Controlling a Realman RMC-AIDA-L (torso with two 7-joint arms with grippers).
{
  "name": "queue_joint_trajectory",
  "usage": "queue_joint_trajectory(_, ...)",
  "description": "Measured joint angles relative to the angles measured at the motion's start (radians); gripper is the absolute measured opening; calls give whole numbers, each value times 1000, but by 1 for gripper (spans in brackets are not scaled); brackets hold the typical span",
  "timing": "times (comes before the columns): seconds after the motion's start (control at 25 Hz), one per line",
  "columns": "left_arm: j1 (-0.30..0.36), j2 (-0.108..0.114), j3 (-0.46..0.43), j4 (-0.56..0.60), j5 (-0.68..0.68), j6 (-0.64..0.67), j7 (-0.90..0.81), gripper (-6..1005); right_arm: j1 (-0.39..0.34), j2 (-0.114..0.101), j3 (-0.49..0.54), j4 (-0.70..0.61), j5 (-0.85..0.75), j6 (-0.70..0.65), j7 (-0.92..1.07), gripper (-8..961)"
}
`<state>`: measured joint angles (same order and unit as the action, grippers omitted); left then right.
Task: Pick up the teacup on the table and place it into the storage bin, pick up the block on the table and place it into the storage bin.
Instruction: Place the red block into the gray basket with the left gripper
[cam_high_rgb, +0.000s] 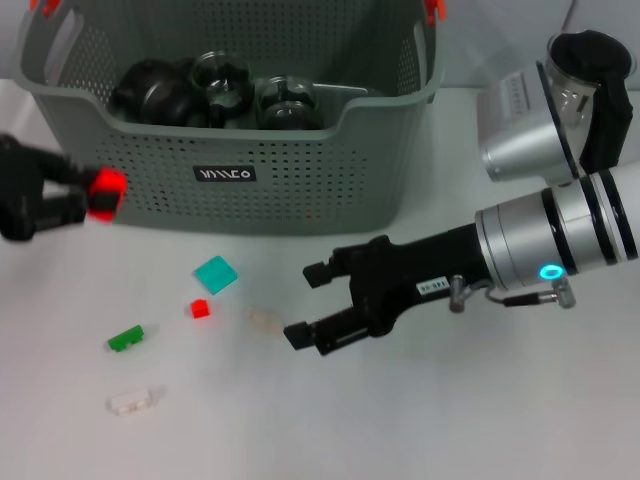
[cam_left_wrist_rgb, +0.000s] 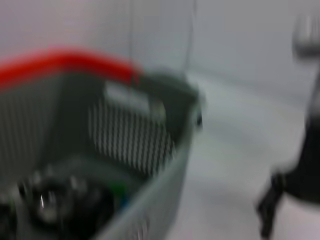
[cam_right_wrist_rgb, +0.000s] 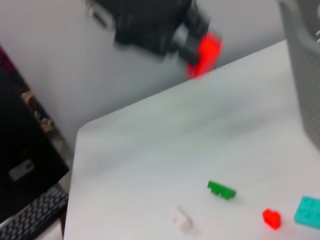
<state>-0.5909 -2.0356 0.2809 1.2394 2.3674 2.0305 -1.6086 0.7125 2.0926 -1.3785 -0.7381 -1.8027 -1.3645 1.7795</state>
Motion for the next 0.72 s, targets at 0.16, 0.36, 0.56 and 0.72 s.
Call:
queue_joint_trajectory(0.16, -9, 3, -12, -28, -124, -27, -68, 226, 3, 0, 3, -2, -55, -14, -2, 946)
queue_joint_trajectory(0.36, -62, -14, 22, -60, -189, -181, -157, 226, 8, 0, 3, -2, -90, -13, 5, 947)
queue_joint_trajectory(0.56, -103, -19, 163, -81, -194, -434, -255, 226, 9, -2, 3, -3, -91, -13, 1, 947)
queue_joint_trajectory(0.72, -123, -14, 286, -97, -180, -606, -322, 225, 9, -2, 4, -3, -92, -5, -2, 947)
